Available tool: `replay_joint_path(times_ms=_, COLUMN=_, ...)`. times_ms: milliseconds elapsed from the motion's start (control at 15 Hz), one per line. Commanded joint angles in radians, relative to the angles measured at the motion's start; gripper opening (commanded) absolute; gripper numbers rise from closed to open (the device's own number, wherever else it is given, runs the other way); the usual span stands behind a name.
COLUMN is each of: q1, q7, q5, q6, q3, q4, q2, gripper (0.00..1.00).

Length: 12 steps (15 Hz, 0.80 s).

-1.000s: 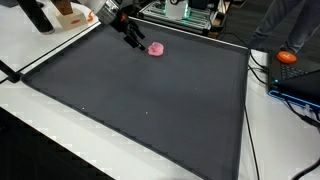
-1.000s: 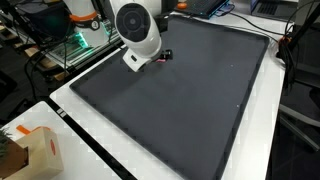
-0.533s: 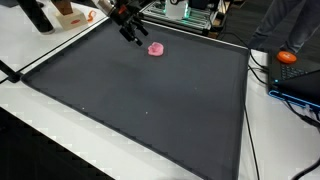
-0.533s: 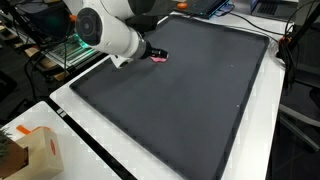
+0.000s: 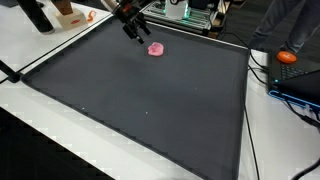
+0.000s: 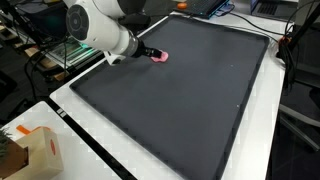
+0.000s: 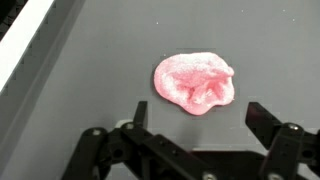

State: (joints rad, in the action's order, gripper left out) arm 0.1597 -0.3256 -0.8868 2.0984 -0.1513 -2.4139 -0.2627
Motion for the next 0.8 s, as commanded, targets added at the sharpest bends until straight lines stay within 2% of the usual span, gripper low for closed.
replay_joint_path(times_ms=0, q1=-0.008, q7=0.042, q5=-0.042, q6=0.044, q3=-0.005, q4=-0.069, q2=0.05, gripper=1.0)
replay_joint_path(times_ms=333, q1=-0.019, q7=0.047, q5=-0.043, q6=0.081, q3=0.0, q4=-0.105, q2=0.089, gripper=1.0)
replay_joint_path(times_ms=733, q1=-0.053, q7=0.049, q5=0.01, q6=0.131, q3=0.021, q4=-0.128, q2=0.155, gripper=1.0)
